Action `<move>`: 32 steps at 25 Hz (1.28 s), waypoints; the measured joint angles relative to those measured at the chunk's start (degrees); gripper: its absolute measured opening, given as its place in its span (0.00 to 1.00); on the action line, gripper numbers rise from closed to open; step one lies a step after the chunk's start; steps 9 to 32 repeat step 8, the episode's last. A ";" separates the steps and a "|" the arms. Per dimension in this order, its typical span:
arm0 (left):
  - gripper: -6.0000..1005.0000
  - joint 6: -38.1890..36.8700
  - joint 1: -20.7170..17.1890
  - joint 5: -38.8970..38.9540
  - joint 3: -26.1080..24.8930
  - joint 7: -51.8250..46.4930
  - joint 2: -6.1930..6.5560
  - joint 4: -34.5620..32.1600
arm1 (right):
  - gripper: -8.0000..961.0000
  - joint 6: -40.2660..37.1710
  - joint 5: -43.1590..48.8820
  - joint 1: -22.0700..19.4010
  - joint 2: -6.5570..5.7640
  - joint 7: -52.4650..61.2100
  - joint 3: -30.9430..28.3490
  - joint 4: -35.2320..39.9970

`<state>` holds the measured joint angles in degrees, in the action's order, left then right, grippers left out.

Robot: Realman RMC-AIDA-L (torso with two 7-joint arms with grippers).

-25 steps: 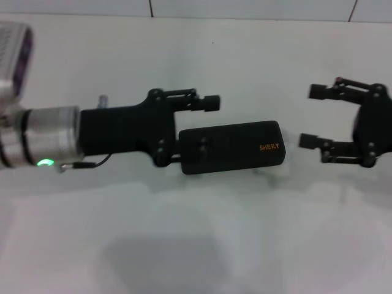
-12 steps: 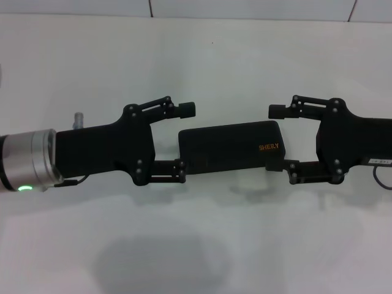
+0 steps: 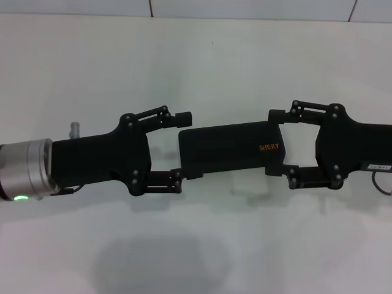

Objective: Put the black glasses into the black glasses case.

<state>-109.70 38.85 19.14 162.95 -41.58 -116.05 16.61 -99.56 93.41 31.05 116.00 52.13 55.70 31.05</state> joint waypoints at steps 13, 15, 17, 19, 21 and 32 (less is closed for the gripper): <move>0.86 -1.51 -1.30 0.30 0.00 1.99 0.03 0.00 | 0.82 0.08 -0.66 0.11 0.01 -1.10 -0.08 -1.25; 0.86 -1.51 -1.30 0.30 0.00 1.99 0.03 0.00 | 0.82 0.08 -0.66 0.11 0.01 -1.10 -0.08 -1.25; 0.86 -1.51 -1.30 0.30 0.00 1.99 0.03 0.00 | 0.82 0.08 -0.66 0.11 0.01 -1.10 -0.08 -1.25; 0.86 -1.51 -1.30 0.30 0.00 1.99 0.03 0.00 | 0.82 0.08 -0.66 0.11 0.01 -1.10 -0.08 -1.25; 0.86 -1.51 -1.30 0.30 0.00 1.99 0.03 0.00 | 0.82 0.08 -0.66 0.11 0.01 -1.10 -0.08 -1.25; 0.86 -1.51 -1.30 0.30 0.00 1.99 0.03 0.00 | 0.82 0.08 -0.66 0.11 0.01 -1.10 -0.08 -1.25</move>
